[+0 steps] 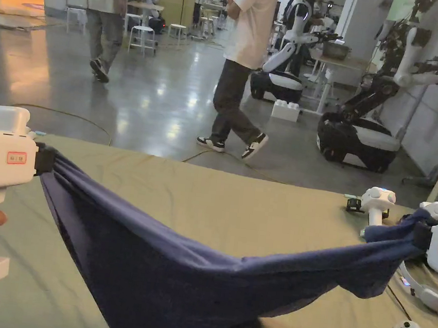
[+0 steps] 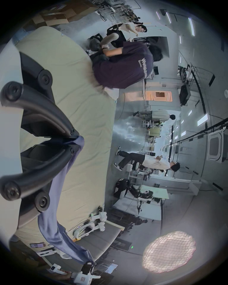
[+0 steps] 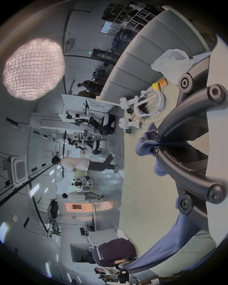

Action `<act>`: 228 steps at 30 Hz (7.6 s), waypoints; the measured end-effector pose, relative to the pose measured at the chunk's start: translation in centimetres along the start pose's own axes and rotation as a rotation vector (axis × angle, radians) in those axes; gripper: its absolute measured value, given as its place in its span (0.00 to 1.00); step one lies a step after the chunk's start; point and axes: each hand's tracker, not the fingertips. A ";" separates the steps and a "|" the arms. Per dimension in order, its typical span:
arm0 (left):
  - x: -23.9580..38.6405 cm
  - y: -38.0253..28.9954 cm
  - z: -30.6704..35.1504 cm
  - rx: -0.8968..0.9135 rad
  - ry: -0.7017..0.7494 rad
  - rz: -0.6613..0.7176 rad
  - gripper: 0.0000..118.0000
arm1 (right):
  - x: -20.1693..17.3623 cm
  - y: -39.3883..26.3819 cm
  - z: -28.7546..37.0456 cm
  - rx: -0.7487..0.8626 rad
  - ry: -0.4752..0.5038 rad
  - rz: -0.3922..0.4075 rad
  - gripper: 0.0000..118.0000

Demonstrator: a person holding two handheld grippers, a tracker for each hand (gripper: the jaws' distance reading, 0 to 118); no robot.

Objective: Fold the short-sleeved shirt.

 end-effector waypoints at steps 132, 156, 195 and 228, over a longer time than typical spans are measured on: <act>-7.1 -31.2 -5.9 -0.696 0.225 0.105 0.41 | -20.9 -19.6 0.8 -0.009 0.151 0.073 0.00; -5.8 -28.3 -2.2 -0.548 0.147 0.143 0.06 | -19.9 -20.2 -29.3 -0.696 0.318 0.314 0.54; 1.8 -4.5 -0.5 -0.040 -0.019 -0.016 0.06 | -3.0 1.2 -1.8 0.077 0.141 0.073 0.02; 4.9 19.4 -4.5 0.205 0.003 -0.075 0.06 | -4.6 20.2 -4.1 0.328 0.003 0.044 0.02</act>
